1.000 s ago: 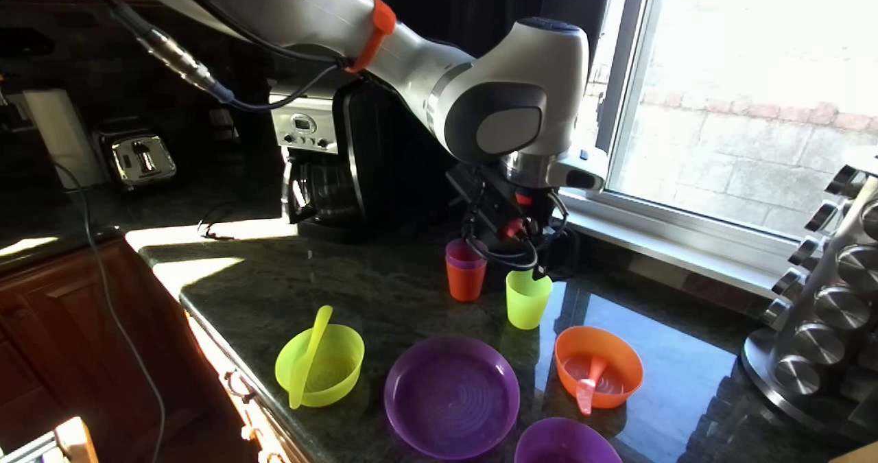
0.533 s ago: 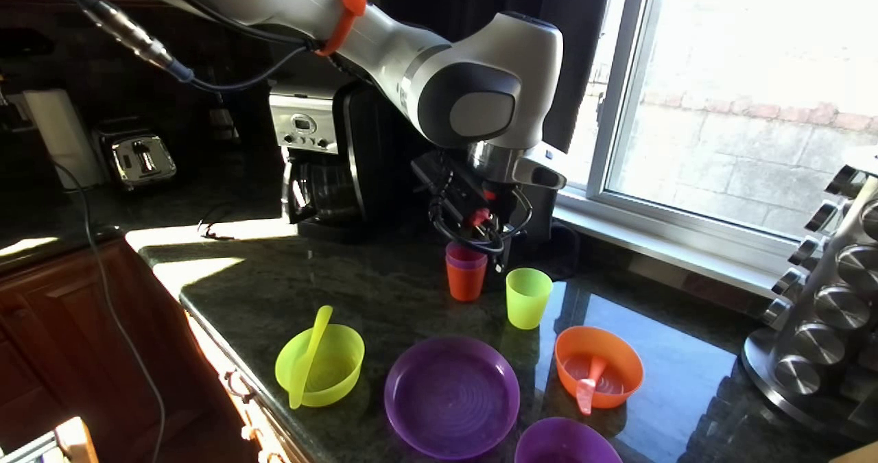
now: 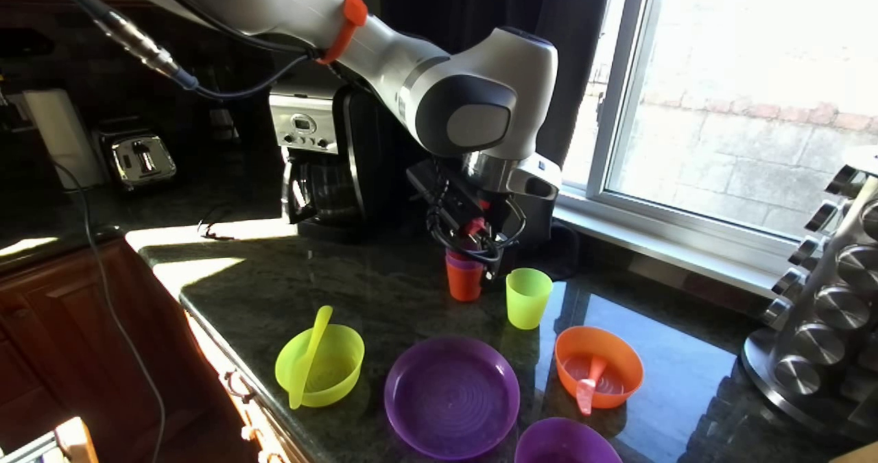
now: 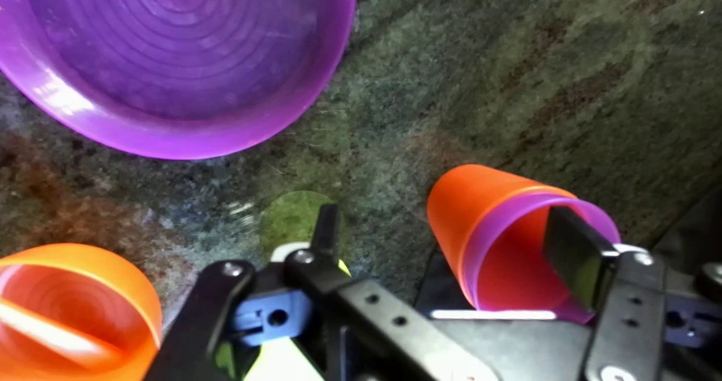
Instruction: Unstack the plastic cups and put them on the counter
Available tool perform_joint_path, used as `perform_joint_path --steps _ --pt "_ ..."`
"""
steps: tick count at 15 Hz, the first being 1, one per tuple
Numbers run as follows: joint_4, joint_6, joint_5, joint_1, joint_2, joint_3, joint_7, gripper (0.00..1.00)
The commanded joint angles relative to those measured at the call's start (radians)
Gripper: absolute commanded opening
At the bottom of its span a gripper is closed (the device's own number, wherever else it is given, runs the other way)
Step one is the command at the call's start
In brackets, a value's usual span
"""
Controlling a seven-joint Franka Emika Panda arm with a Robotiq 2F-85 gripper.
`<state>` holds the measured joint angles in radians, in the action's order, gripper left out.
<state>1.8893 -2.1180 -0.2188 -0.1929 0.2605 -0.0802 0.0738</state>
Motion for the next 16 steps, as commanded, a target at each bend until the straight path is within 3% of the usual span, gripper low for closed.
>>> perform_joint_path --steps 1,8,16 --pt "-0.006 0.002 -0.033 0.006 0.013 0.002 0.019 0.85" --pt "-0.038 0.004 -0.044 0.013 0.043 0.009 0.009 0.69" --pt "-0.096 0.011 -0.055 0.014 0.087 0.013 0.0 0.67"
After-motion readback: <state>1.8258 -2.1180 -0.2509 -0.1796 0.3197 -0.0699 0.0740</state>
